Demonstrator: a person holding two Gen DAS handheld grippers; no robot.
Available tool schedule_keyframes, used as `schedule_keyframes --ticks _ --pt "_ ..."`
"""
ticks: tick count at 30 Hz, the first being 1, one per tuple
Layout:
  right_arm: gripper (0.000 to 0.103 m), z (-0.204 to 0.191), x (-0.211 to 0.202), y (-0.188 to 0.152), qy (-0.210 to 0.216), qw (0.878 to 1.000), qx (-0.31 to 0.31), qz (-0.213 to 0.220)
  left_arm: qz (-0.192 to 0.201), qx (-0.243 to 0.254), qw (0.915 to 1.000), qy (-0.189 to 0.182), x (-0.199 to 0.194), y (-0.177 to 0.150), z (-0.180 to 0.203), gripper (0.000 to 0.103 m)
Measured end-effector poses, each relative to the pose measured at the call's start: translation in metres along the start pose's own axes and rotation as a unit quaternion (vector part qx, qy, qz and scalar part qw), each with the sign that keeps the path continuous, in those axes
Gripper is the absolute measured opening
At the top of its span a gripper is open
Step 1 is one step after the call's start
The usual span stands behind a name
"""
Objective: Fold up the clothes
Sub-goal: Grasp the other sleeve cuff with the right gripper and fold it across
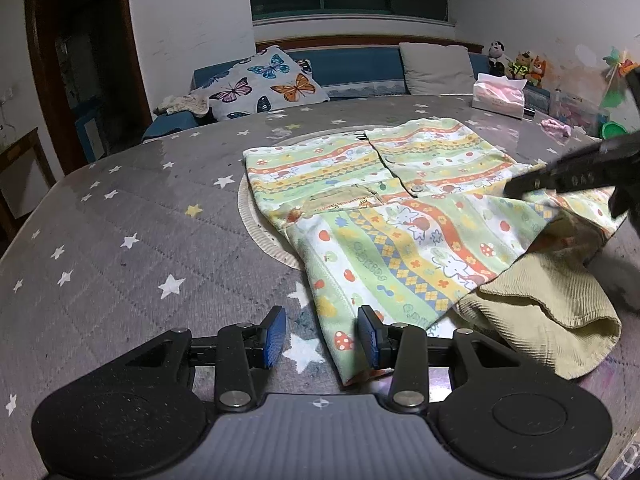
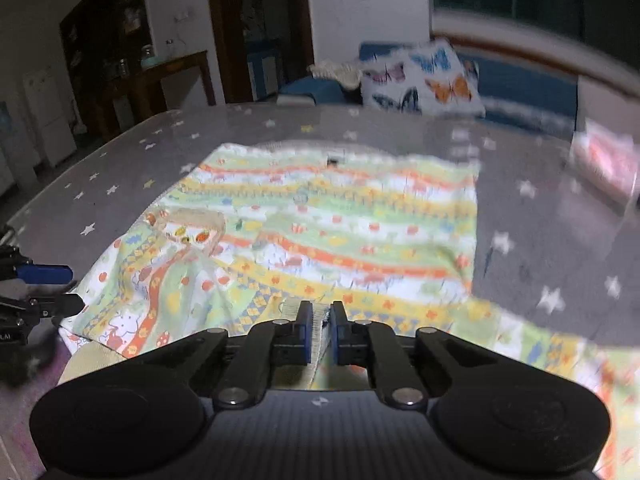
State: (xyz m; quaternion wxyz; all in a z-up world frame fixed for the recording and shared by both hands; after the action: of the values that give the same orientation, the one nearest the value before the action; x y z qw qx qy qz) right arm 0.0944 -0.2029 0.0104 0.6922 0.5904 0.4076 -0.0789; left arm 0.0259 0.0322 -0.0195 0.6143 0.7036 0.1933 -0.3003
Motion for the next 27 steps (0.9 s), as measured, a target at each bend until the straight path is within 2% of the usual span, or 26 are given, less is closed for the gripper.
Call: schedule_keyframes --ticks 4,9,13,16,19,23,24,27 --pt "0.003 0.001 -0.008 0.009 -0.048 0.998 -0.027 0.028 0.0 0.006 1.0 -0.003 0.001 -0.001 -0.001 0.043" --pt "0.005 0.001 0.011 -0.003 -0.056 0.998 -0.034 -0.009 0.002 0.015 0.9999 -0.002 -0.001 0.003 -0.002 0.043" --pt "0.011 -0.001 -0.004 -0.003 -0.041 0.999 -0.029 0.004 0.005 0.022 0.9997 0.001 -0.004 0.008 -0.005 0.044" --pt "0.023 -0.006 -0.019 -0.007 -0.006 0.999 -0.038 0.006 0.008 0.028 0.9996 0.002 -0.007 0.012 -0.007 0.042" --pt "0.024 -0.011 -0.02 -0.015 0.013 0.999 -0.041 -0.006 0.023 0.015 0.9996 -0.005 -0.007 0.026 -0.007 0.042" --pt "0.024 -0.017 -0.017 -0.029 0.014 0.999 -0.046 -0.018 0.037 0.017 0.999 -0.017 0.005 0.044 0.004 0.037" --pt "0.024 -0.018 -0.018 -0.03 0.013 0.999 -0.047 -0.017 0.035 0.018 0.9991 -0.018 0.012 0.046 0.005 0.033" --pt "0.024 -0.019 -0.021 -0.034 0.011 0.998 -0.056 -0.017 0.026 0.019 0.9993 -0.019 0.028 0.05 0.007 0.031"
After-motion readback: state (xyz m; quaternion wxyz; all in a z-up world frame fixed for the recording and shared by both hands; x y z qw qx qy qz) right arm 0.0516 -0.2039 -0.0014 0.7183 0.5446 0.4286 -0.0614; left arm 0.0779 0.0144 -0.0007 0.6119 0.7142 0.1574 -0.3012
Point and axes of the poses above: each gripper's, at about its wrist camera, not at the fingertips, and x roughly the way its jaws point, z to its right, y to its top, the point moved 2 cm from there along x, roughly the way its jaws point, and after that the axes turned 1 degree about -y, right-handed, at the moved point
